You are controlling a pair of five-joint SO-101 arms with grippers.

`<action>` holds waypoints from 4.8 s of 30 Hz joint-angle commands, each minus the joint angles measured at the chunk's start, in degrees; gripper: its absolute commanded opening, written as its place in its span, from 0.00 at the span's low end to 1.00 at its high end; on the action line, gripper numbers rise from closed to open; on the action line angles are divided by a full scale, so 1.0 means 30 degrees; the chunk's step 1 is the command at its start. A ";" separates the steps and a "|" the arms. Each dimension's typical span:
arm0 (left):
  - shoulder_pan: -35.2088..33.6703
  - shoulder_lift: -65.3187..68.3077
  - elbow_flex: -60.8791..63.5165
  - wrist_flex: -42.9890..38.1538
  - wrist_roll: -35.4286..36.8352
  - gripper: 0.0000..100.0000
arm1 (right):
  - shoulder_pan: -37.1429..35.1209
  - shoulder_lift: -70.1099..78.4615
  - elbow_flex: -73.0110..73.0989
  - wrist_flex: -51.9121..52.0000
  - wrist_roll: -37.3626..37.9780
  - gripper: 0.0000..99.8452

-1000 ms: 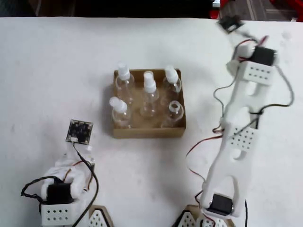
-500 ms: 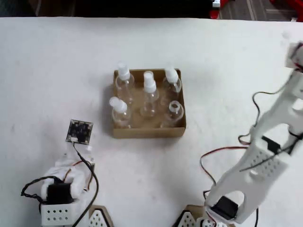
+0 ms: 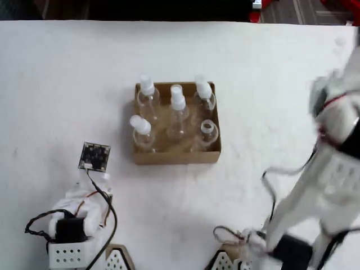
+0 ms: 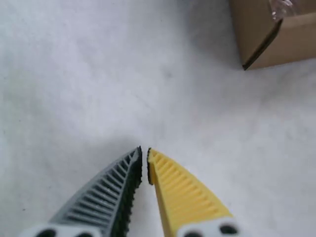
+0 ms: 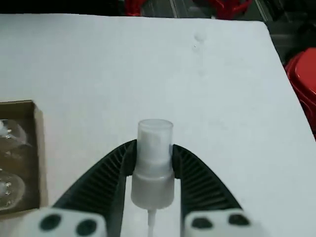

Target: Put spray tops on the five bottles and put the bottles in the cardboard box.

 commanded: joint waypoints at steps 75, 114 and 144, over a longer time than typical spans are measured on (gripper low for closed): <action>0.0249 -0.0161 -0.0029 -0.0440 -0.0117 0.03 | -1.1502 -1.8711 2.6081 -2.2784 -1.0315 0.02; 0.0249 -0.0161 -0.0029 -0.0440 -0.0117 0.03 | -1.1355 -1.6454 2.6256 -2.2081 -0.7912 0.02; 0.0249 -0.0161 -0.0029 -0.0440 -0.0117 0.03 | -1.1004 -1.5282 2.6549 -2.5773 -0.6916 0.02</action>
